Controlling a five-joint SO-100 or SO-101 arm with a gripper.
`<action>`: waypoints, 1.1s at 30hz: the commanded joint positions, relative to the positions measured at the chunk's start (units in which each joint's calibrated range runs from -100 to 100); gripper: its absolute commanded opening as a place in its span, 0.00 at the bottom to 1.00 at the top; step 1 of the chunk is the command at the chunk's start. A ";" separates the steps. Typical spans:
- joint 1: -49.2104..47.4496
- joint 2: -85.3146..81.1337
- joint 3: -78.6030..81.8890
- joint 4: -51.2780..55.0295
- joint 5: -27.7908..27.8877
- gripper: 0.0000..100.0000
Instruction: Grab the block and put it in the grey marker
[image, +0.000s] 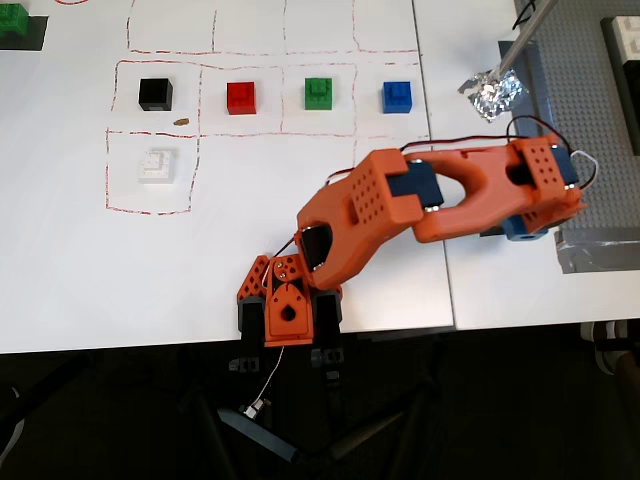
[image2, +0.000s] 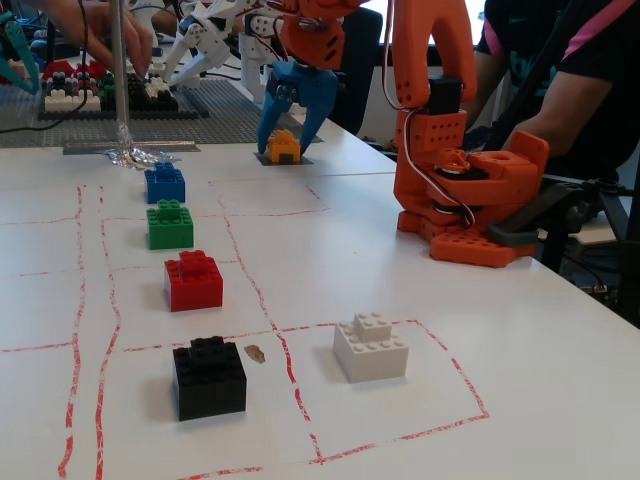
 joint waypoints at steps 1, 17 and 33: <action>1.17 -5.04 -4.86 -1.05 -1.03 0.28; -3.50 -29.85 1.03 23.85 -0.68 0.43; -44.53 -66.05 32.85 24.25 -19.44 0.04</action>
